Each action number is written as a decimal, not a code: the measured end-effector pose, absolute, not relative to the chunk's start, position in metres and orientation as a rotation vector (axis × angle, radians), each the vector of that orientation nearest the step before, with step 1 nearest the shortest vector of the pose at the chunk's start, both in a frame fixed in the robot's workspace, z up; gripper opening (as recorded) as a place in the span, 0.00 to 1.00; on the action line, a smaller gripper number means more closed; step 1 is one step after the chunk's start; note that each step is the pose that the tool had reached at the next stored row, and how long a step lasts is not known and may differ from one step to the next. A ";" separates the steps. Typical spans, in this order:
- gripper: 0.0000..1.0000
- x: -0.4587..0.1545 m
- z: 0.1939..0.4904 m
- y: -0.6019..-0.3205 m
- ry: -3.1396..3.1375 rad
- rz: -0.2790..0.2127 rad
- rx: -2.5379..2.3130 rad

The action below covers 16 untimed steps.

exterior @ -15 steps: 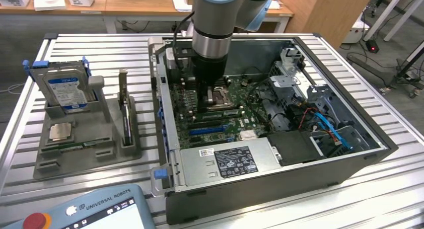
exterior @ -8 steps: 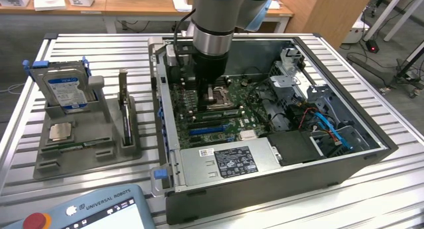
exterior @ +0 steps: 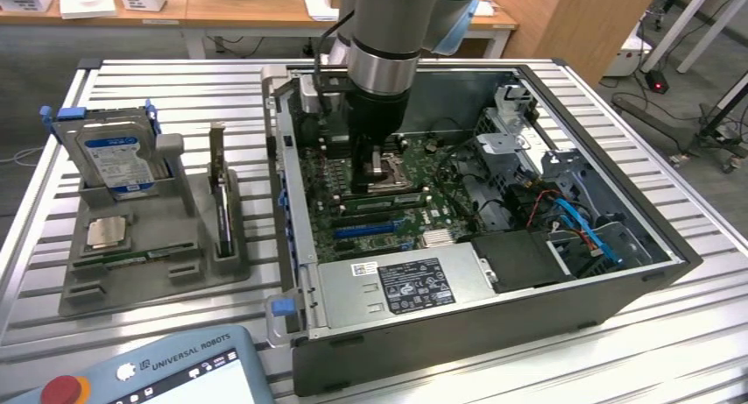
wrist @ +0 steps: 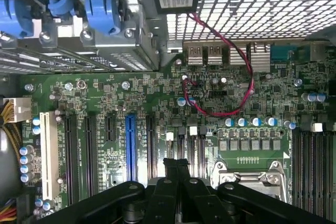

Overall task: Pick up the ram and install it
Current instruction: 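Press down the ram until it locks into place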

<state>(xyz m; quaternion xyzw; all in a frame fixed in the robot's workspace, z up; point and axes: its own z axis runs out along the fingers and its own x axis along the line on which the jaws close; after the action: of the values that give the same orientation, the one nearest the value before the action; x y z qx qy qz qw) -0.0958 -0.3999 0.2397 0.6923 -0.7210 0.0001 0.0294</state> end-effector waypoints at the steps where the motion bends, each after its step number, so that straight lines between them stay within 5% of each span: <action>1: 0.10 -0.095 0.240 -0.400 -2.222 -0.003 2.134; 16: 0.10 -0.085 0.260 -0.400 -2.206 -0.017 2.150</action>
<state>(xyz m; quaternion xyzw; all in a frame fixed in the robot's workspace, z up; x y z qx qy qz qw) -0.0849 -0.3999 0.2601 0.6977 -0.7158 -0.0055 0.0306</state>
